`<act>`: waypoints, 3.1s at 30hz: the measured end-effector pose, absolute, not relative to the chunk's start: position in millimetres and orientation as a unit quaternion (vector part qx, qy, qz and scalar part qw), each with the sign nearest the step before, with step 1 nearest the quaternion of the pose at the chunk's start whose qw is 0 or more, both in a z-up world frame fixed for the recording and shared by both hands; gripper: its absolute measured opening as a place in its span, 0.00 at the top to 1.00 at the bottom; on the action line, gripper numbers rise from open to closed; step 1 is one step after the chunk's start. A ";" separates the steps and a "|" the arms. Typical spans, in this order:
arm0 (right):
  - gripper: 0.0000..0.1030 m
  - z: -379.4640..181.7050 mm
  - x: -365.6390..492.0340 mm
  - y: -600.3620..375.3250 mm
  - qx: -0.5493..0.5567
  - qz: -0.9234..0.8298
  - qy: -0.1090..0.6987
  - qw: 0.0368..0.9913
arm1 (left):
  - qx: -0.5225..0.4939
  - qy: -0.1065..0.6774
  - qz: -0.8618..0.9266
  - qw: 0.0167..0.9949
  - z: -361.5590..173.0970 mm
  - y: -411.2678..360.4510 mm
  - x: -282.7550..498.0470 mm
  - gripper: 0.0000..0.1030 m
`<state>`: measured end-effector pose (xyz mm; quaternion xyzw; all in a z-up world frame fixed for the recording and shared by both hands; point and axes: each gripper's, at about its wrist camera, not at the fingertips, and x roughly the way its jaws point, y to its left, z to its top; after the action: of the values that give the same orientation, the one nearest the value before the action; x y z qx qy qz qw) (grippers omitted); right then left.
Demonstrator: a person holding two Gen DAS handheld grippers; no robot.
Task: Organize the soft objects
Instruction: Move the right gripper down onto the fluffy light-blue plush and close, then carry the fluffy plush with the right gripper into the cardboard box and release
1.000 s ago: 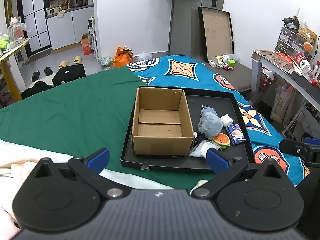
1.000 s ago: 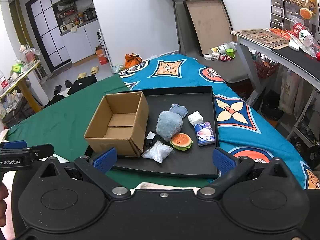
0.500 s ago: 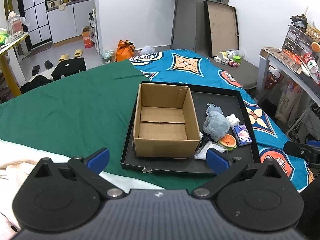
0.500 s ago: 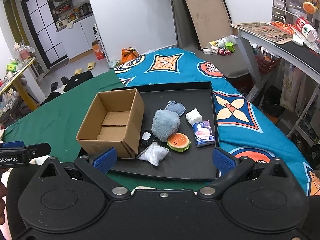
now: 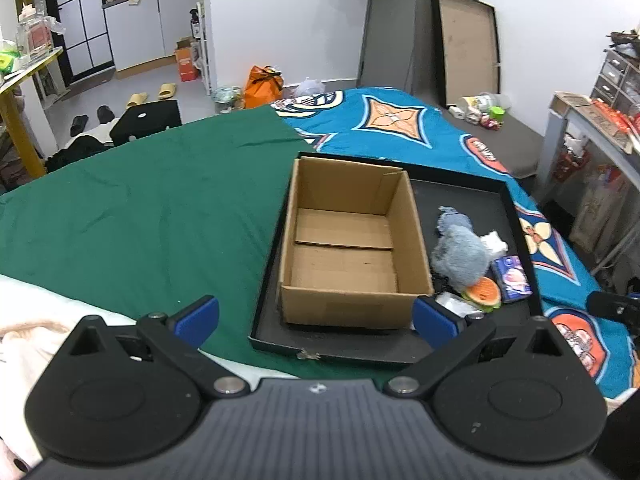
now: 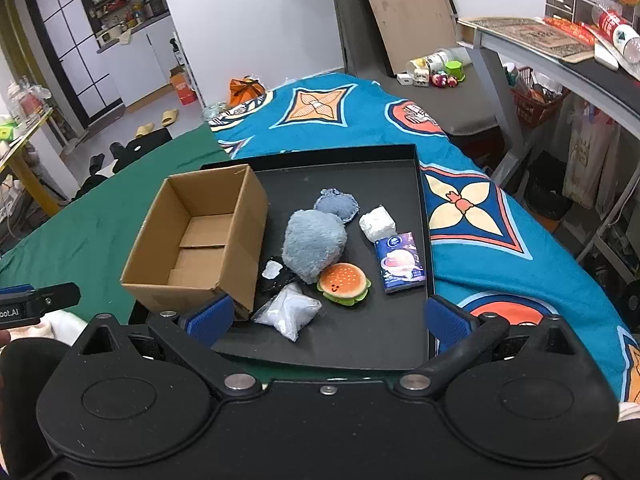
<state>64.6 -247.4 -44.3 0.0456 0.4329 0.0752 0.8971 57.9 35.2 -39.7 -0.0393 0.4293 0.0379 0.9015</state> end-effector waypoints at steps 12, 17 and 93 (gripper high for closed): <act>0.00 -63.5 96.0 -249.9 0.059 0.073 0.447 0.890 | -0.033 0.447 0.075 0.891 -63.2 50.9 90.7 0.02; 0.00 -73.4 110.5 -249.7 0.065 0.072 0.449 0.888 | -0.032 0.450 0.083 0.888 -76.3 51.6 102.6 0.03; 0.46 -164.1 192.4 -215.3 0.123 0.057 0.424 0.896 | 0.015 0.476 0.087 0.875 -133.5 59.4 165.9 0.93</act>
<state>192.4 -215.3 -164.1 0.1226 0.4238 0.0570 0.8956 165.9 59.4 -133.5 0.0153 0.4764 0.0873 0.8747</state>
